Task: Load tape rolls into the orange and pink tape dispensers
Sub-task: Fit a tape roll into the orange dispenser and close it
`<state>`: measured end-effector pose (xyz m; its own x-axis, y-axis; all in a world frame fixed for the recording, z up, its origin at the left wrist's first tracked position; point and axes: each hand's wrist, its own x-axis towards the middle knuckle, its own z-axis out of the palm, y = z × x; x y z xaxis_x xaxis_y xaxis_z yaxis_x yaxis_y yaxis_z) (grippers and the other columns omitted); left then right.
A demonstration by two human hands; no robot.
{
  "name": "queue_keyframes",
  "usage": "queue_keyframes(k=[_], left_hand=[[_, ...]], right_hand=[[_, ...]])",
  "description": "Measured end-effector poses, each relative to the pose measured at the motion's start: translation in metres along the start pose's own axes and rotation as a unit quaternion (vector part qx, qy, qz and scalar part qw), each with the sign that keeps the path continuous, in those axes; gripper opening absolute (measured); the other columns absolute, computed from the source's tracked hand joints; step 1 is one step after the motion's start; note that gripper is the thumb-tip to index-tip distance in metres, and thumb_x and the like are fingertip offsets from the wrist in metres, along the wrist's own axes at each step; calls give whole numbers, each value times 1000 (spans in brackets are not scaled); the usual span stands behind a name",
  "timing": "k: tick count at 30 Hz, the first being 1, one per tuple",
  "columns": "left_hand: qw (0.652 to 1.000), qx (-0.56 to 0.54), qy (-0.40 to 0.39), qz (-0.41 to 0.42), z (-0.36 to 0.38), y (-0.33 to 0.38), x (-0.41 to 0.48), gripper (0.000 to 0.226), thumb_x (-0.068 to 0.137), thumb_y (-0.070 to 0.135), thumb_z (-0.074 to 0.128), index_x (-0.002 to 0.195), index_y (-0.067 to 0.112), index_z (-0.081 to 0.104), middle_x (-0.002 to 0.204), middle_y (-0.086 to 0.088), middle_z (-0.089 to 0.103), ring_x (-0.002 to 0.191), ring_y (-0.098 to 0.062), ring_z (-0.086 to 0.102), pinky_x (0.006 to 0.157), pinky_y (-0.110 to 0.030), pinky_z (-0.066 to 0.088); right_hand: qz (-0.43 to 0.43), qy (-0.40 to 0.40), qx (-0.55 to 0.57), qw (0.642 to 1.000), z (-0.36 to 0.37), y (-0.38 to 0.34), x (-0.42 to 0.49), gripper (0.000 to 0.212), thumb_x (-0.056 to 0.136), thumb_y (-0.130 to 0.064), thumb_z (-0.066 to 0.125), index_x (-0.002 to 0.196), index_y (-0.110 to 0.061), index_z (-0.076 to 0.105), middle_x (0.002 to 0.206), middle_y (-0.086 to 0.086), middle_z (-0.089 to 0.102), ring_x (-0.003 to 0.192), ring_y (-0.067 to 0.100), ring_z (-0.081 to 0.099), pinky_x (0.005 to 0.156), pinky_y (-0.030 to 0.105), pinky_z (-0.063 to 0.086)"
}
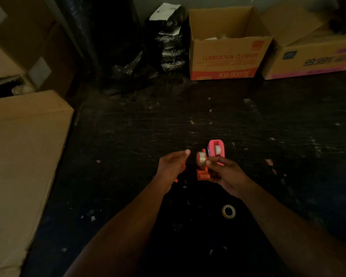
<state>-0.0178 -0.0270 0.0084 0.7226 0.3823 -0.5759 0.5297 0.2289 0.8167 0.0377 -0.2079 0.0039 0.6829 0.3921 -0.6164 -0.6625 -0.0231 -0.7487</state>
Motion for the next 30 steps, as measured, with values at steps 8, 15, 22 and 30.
queue_keyframes(k=[8,15,22,30], left_hand=[[910,407,70,37,-32,-33,31,59,80,49,74,134,29,58,133,0,63,116,-18,62,95,-41,55],[891,446,72,46,-14,-22,32,54,72,67,68,119,42,64,117,9,69,105,-18,66,85,-38,53],[924,377,55,14,-3,-16,38,34,81,43,75,113,37,68,108,10,71,93,-11,65,84,-36,55],[996,0,-63,-61,-8,-6,28,28,85,23,77,112,24,70,107,-7,76,96,-23,73,74,-35,56]], right_hand=[[14,28,-50,998,-13,-2,16,18,89,-11,66,105,-16,72,92,2,75,74,13,70,69,33,51],[29,34,-70,997,-6,18,24,18,86,-14,71,103,-16,72,101,9,74,87,22,69,74,38,53],[29,42,-77,996,0,18,25,18,86,-16,71,104,-19,72,105,8,74,94,22,69,76,38,53],[-7,41,-5,999,13,9,27,18,89,-8,66,105,-12,70,107,15,73,91,28,70,76,39,55]])
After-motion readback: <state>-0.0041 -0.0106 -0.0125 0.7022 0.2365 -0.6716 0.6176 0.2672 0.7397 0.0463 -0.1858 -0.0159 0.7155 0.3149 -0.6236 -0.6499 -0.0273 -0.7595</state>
